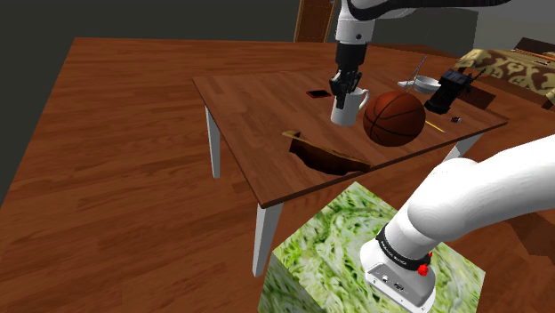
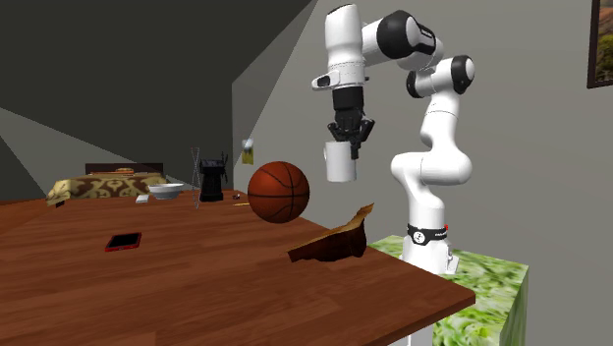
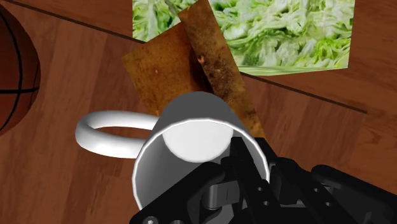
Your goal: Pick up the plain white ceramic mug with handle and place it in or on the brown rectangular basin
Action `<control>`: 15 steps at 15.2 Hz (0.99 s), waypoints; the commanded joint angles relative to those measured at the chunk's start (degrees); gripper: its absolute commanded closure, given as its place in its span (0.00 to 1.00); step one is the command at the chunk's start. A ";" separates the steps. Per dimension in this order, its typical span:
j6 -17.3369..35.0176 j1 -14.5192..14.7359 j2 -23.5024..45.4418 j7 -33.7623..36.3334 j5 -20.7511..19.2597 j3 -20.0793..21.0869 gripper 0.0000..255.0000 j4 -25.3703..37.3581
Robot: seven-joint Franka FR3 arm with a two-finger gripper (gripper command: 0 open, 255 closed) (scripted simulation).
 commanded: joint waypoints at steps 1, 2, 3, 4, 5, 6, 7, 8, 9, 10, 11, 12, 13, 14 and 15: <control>1.25 0.01 -0.43 0.25 0.02 0.07 1.00 -1.70; 2.02 0.00 -0.40 0.28 -0.01 0.04 1.00 -2.45; 2.79 -0.01 -0.38 0.31 -0.03 0.01 1.00 -3.20; 3.57 -0.01 -0.35 0.34 -0.06 -0.03 1.00 -3.94; 4.35 -0.02 -0.30 0.37 -0.08 -0.06 1.00 -4.68; 5.14 -0.03 -0.24 0.40 -0.11 -0.10 1.00 -5.40; 5.92 -0.04 -0.16 0.43 -0.14 -0.13 1.00 -6.11; 6.72 -0.05 -0.07 0.46 -0.17 -0.17 1.00 -6.81; 7.51 -0.06 0.03 0.49 -0.19 -0.20 1.00 -7.51; 8.31 -0.07 0.15 0.52 -0.22 -0.24 1.00 -8.19; 9.12 -0.08 0.28 0.55 -0.25 -0.28 1.00 -8.86; 9.93 -0.09 0.43 0.57 -0.28 -0.32 1.00 -9.52; 10.74 -0.10 0.59 0.60 -0.31 -0.36 1.00 -10.18; 11.56 -0.11 0.77 0.63 -0.34 -0.39 1.00 -10.82; 12.38 -0.11 0.96 0.66 -0.36 -0.43 1.00 -11.45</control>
